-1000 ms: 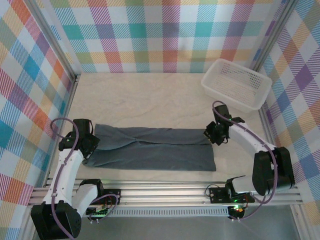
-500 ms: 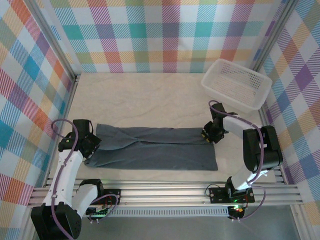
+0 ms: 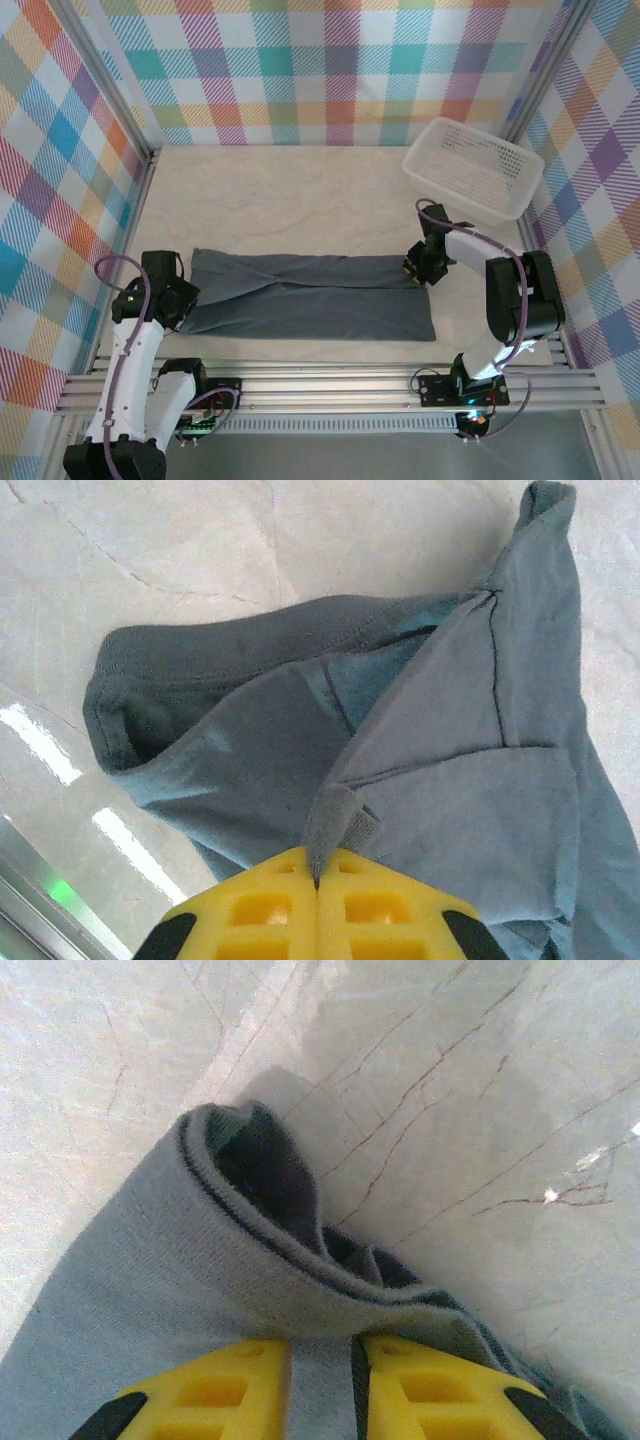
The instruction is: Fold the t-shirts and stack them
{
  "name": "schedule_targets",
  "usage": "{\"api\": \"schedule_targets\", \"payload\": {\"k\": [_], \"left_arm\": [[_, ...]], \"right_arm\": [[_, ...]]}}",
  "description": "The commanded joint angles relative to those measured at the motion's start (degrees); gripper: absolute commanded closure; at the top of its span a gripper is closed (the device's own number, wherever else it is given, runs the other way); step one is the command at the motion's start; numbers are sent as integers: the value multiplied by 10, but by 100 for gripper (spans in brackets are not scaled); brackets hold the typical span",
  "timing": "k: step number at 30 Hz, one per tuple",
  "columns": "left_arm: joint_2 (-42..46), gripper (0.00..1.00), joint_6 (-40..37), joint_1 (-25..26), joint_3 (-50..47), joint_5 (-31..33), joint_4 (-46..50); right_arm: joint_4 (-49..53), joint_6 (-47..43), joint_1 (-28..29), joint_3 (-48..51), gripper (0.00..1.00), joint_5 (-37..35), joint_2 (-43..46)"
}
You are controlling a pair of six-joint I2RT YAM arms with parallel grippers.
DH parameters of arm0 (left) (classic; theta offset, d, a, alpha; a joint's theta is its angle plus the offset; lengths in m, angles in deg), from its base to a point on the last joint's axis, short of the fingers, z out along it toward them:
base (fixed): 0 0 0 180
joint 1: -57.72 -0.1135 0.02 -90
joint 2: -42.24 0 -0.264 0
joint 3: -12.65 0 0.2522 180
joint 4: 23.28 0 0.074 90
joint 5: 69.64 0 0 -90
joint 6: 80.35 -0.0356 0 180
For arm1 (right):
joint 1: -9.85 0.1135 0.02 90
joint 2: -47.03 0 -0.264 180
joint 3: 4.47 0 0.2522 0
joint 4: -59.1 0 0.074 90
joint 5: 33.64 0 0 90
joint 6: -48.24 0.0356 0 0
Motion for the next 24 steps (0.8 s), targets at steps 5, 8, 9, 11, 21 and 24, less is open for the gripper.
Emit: {"api": "schedule_targets", "payload": {"k": [5, 8, 9, 11, 21, 24], "left_arm": [[17, 100, 12, 1, 25, 8, 49], [24, 100, 21, 1, 32, 9, 50], [24, 100, 25, 2, 32, 8, 52], [25, 100, 30, 3, 31, -3, 51], [64, 100, 64, 26, 25, -31, 59], [71, 100, 84, 35, 15, -44, 64]], "right_arm": [[26, -13, 0, -27, 76, -18, -10], [28, -14, 1, -30, 76, -18, -10], [29, -14, 0, -31, 76, -19, -10], [29, -14, 0, -32, 76, -20, -9], [32, -16, 0, -38, 76, -26, -21], [33, -16, 0, -39, 76, -26, -22]]}}
